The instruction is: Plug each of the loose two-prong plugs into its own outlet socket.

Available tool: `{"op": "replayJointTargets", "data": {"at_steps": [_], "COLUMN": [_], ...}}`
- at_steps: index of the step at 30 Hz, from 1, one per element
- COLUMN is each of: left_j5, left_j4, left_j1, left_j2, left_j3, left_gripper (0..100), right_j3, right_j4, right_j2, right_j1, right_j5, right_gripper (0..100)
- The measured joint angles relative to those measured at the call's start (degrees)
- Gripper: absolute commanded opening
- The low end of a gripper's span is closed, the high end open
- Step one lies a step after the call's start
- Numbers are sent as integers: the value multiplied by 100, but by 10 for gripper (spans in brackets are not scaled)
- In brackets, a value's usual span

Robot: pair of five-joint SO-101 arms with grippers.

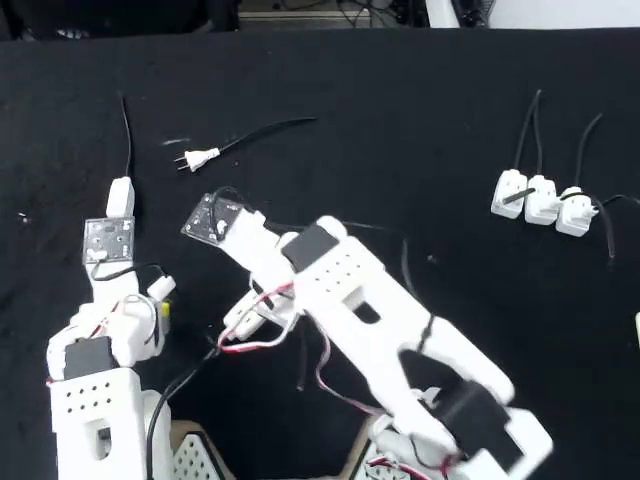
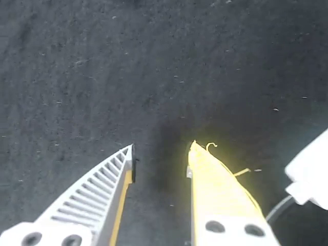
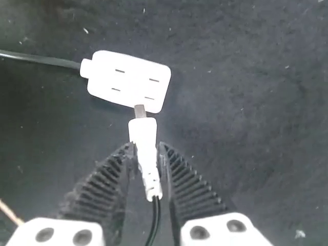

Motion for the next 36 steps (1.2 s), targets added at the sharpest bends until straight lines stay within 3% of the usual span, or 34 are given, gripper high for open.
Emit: {"op": "replayJointTargets", "data": {"at_steps": [14, 36], "left_j5": [-1037, -1029], "left_j4": [0, 0], "left_j1": [-1846, -1741], "left_j2": [0, 0], "left_j3": [457, 545], "left_gripper": [181, 180], "right_j3": [-3789, -3552], "right_j4": [1943, 1618], "right_j2": [3068, 3130], "right_j1": [0, 334], "right_j5": [62, 237], "right_gripper": [10, 10]}}
